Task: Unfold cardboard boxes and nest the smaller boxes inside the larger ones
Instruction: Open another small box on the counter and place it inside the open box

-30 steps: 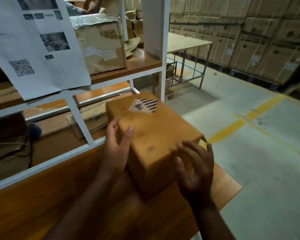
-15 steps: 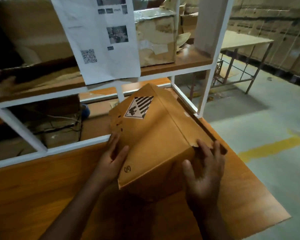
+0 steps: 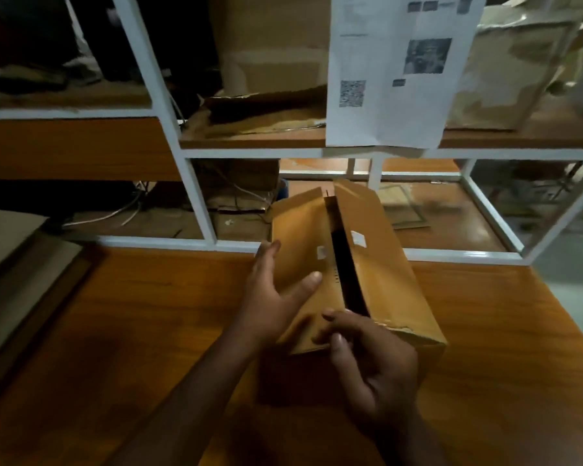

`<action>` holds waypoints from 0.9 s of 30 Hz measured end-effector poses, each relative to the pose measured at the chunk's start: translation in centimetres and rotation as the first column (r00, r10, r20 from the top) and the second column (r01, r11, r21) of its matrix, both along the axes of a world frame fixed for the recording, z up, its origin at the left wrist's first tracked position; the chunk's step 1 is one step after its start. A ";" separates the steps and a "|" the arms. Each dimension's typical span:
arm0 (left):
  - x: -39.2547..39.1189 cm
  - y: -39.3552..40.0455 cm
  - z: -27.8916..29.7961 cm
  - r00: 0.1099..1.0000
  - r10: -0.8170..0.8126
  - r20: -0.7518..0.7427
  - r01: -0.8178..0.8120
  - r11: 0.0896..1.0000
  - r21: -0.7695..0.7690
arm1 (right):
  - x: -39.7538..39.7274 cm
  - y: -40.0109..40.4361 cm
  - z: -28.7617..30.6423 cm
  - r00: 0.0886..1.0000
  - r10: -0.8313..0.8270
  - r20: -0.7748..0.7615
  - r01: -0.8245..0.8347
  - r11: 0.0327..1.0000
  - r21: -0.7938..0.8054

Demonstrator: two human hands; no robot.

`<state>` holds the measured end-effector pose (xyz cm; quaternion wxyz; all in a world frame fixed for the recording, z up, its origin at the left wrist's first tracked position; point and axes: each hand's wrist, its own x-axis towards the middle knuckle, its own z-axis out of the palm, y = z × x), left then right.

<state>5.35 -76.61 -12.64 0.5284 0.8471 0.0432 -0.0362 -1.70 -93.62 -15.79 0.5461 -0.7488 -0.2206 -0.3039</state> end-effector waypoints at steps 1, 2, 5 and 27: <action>0.3 -0.2 -0.2 0.999 -0.033 -0.011 0.034 0.991 0.126 | 0.2 0.8 0.1 0.999 0.006 -0.052 -0.003 0.998 0.069; 0.7 -0.5 -0.3 0.996 -0.083 0.018 0.076 0.961 0.267 | 0.3 1.6 0.1 0.994 0.036 -0.100 -0.021 0.988 0.150; 1.9 -1.6 -0.1 0.897 -0.418 0.146 0.220 0.706 0.673 | 0.4 3.6 0.7 0.984 0.071 -0.166 -0.005 0.929 0.371; 2.3 18.1 2.6 0.917 -0.396 0.049 0.289 0.742 0.604 | 4.5 -3.1 3.7 0.640 -0.682 -0.353 0.127 0.548 -0.827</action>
